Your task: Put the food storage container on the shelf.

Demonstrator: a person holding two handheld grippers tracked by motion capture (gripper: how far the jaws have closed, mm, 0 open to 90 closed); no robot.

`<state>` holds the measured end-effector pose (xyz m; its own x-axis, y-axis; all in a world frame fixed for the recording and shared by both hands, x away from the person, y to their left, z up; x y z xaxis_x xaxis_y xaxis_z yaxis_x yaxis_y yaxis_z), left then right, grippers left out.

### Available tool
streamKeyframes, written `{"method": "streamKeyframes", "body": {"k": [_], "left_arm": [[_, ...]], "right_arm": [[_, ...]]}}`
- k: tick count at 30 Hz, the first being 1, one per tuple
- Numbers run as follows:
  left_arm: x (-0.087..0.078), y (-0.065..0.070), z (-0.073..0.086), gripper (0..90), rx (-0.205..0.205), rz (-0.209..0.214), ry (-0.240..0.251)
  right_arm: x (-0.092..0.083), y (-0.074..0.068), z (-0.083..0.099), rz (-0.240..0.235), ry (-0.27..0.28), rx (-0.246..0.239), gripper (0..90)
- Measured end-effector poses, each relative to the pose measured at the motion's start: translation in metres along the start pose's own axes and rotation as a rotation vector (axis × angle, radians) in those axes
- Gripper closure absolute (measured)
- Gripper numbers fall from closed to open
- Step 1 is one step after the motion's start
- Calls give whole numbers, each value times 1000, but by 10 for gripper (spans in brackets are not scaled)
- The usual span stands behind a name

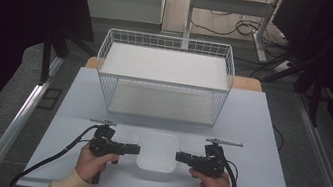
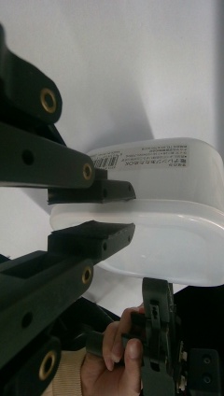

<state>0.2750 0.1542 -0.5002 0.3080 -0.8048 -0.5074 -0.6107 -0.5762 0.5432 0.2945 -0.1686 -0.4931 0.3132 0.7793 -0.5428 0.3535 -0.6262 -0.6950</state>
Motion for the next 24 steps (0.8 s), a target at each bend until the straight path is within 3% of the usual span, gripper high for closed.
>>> {"method": "streamKeyframes", "body": {"k": [9, 13, 19, 24], "left_arm": [[-18, 17, -5, 798, 89, -13, 64], [-26, 22, -10, 801, 119, -1, 91], [-32, 28, -20, 803, 172, -20, 113], [-36, 28, -31, 803, 183, -9, 130]], "right_arm": [[-13, -20, -1, -5, 58, -128, 791], [-18, -27, -2, -11, 80, -153, 791], [-21, -35, -8, -15, 101, -182, 790], [-27, -41, -19, -22, 125, -209, 792]]}}
Point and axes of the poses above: each handheld gripper's, and its own axes: x roughly forward along the jaws, z roughly out of its underside, y roughly to its right, the point moved 1 cm from there along x, roughly forward along the jaws, and after that the axes turned 10 degrees about x, right-handed, at the moved point
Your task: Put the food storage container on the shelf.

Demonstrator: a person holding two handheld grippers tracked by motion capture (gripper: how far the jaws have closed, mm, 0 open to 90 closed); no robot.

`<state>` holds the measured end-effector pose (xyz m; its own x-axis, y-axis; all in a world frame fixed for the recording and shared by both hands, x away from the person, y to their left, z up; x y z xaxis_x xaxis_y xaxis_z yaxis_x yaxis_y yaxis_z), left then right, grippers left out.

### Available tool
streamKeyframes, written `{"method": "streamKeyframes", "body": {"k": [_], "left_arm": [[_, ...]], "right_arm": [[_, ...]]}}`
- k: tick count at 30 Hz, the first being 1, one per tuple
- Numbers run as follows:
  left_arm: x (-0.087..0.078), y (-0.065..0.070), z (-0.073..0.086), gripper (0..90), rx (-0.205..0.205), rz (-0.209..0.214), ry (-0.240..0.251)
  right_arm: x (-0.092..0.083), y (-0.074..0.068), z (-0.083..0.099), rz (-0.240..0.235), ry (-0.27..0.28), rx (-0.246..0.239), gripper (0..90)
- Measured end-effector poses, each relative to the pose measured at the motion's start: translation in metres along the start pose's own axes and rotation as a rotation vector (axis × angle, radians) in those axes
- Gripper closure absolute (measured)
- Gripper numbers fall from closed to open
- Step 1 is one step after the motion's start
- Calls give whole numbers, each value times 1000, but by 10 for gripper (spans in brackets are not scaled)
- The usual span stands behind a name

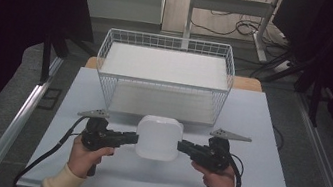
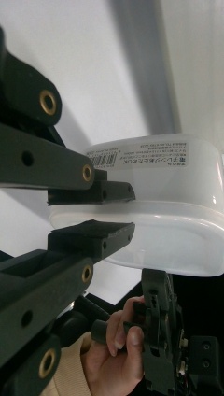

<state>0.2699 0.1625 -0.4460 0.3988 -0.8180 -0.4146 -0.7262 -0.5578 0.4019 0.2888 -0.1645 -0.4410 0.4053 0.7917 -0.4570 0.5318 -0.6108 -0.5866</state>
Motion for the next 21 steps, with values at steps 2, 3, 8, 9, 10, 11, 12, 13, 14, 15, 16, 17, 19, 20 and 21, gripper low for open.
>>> {"method": "streamKeyframes", "body": {"k": [2, 3, 8, 9, 10, 11, 12, 13, 14, 15, 16, 17, 19, 20, 21], "left_arm": [[-1, -1, -6, 803, -3, 7, 6], [-1, -2, -10, 803, 0, 7, 7], [-8, -1, -35, 803, 24, 3, 16], [-9, -1, -39, 803, 24, 5, 20], [-11, -1, -44, 802, 27, 8, 21], [-13, -2, -49, 802, 29, 11, 27], [-15, -2, -54, 802, 31, 10, 29], [-17, -2, -59, 802, 39, 11, 31], [-18, -2, -64, 802, 40, 12, 36], [-19, -2, -69, 802, 43, 11, 41], [-20, -3, -76, 802, 46, 9, 44], [-21, -3, -81, 802, 46, 8, 43], [-22, -5, -90, 801, 51, 6, 45], [-23, -6, -96, 801, 51, 8, 49], [-24, -7, -101, 801, 48, 10, 52]], "right_arm": [[-2, -1, -6, -9, 6, 2, 792], [-3, -2, -9, -11, 8, 2, 793], [-8, -12, -30, 0, 23, -14, 793], [-9, -14, -35, -2, 28, -18, 793], [-10, -16, -39, -5, 32, -22, 793], [-12, -19, -44, -6, 35, -26, 794], [-13, -21, -48, -8, 40, -30, 794], [-14, -23, -53, -12, 45, -31, 794], [-15, -25, -57, -13, 49, -36, 794], [-16, -27, -62, -14, 52, -39, 794], [-17, -29, -67, -15, 54, -41, 795], [-17, -31, -74, -13, 57, -41, 795], [-18, -33, -82, -9, 62, -48, 795], [-19, -35, -87, -8, 66, -50, 795], [-20, -36, -92, -8, 70, -54, 795]]}}
Point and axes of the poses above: each handheld gripper's, and its own axes: x roughly forward along the jaws, z roughly out of its underside, y roughly to its right, the point moved 1 cm from there along x, roughly forward along the jaws, and after that the axes turned 10 degrees about x, right-handed, at the moved point
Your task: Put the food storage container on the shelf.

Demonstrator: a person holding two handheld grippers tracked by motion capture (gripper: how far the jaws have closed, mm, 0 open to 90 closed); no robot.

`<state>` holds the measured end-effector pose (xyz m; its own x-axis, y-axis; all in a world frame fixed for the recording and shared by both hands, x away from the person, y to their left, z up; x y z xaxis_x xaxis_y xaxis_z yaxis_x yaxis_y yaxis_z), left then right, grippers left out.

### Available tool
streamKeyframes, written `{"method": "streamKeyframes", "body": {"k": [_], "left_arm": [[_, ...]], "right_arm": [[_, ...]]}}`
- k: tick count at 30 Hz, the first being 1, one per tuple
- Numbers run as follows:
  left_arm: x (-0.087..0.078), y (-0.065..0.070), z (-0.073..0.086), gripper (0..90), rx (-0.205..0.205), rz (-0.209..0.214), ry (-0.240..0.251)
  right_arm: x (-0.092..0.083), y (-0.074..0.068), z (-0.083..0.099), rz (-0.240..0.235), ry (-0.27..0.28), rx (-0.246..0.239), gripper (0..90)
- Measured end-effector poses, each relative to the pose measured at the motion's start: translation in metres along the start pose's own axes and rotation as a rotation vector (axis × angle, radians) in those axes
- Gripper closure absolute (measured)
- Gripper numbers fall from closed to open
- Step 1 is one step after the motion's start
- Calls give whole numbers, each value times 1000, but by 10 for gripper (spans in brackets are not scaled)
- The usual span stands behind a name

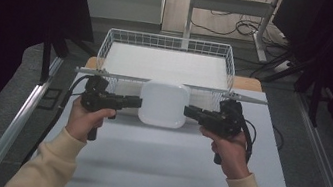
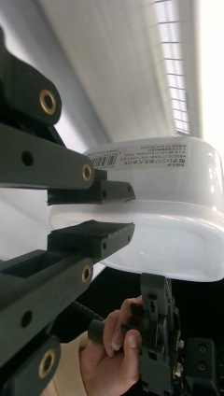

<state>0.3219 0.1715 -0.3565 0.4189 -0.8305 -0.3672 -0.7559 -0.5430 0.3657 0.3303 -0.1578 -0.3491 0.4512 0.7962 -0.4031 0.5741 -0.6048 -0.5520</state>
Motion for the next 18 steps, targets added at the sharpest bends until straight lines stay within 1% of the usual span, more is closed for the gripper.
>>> {"method": "streamKeyframes", "body": {"k": [2, 3, 7, 10, 13, 18], "left_arm": [[-2, -2, -11, 800, 4, -3, 6], [-2, -2, -15, 800, 8, -7, 7], [-4, -3, -30, 799, 24, -20, 8], [-5, -2, -39, 799, 33, -37, 0], [-5, -2, -49, 799, 46, -56, -9], [-5, -6, -63, 798, 52, -60, -7]], "right_arm": [[-1, -2, -10, -5, 5, 5, 796], [-1, -4, -17, -4, 7, 2, 796], [-1, -8, -32, 1, 16, -14, 795], [0, -7, -40, -3, 13, -14, 796], [1, -6, -48, 3, 10, -17, 795], [1, -6, -62, -5, 14, -21, 796]]}}
Point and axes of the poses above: each handheld gripper's, and its own axes: x roughly forward along the jaws, z roughly out of its underside, y roughly to its right, the point moved 1 cm from there along x, roughly forward along the jaws, and after that the axes turned 10 degrees about x, right-handed, at the moved point
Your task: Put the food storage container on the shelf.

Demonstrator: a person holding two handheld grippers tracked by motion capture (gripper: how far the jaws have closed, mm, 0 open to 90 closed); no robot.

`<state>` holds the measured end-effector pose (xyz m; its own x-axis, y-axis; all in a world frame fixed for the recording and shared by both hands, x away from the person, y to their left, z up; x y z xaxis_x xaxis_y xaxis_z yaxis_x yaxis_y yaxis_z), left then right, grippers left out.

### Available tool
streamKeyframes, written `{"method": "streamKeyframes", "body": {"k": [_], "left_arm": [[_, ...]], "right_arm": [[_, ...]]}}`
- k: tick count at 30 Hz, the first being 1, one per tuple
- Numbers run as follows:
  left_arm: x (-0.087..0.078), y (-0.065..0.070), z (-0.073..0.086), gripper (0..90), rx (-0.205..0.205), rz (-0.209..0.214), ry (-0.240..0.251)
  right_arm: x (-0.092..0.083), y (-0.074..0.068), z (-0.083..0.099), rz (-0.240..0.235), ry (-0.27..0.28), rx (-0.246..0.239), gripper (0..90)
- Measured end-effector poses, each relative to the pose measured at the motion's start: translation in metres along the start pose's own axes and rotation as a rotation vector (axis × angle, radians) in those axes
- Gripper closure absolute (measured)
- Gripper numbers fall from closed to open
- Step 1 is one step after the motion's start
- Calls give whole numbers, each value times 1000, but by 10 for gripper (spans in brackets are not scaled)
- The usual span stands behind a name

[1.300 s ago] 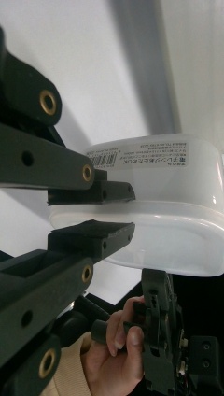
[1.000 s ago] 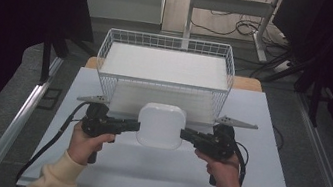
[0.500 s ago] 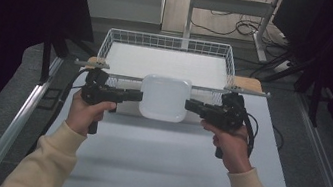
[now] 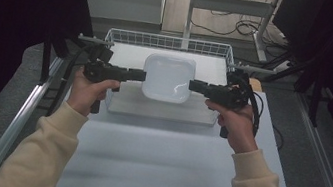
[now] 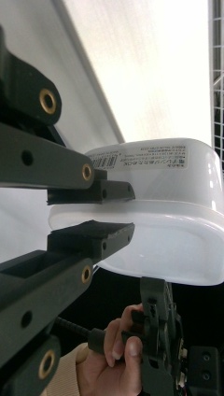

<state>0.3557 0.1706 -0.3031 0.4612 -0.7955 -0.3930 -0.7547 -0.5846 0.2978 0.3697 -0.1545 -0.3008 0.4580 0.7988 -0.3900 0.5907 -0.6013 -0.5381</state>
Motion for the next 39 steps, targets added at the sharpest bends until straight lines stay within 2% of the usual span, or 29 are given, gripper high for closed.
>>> {"method": "streamKeyframes", "body": {"k": [5, 17, 25, 32, 36, 39], "left_arm": [[1, -5, -12, 798, 5, -7, 0], [8, -34, -39, 793, -31, -18, -2], [16, -50, -41, 792, -59, -13, -18], [30, -65, -40, 791, -108, -2, -56], [39, -75, -38, 788, -141, -7, -88], [42, -80, -40, 782, -167, 2, -82]], "right_arm": [[2, 0, -14, 1, 0, -4, 796], [17, 5, -50, 18, -19, 21, 799], [28, 12, -62, 30, -40, 38, 799], [38, 27, -65, 42, -73, 89, 797], [47, 38, -66, 54, -102, 144, 793], [53, 45, -68, 48, -111, 192, 786]]}}
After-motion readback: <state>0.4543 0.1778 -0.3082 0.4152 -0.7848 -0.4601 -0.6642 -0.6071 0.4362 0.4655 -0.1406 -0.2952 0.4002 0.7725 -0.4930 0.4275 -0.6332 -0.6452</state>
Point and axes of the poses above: each handheld gripper's, and its own axes: x roughly forward along the jaws, z roughly out of its underside, y roughly to its right, the point moved 1 cm from there along x, roughly forward along the jaws, and after that the axes turned 10 degrees about x, right-handed, at the moved point
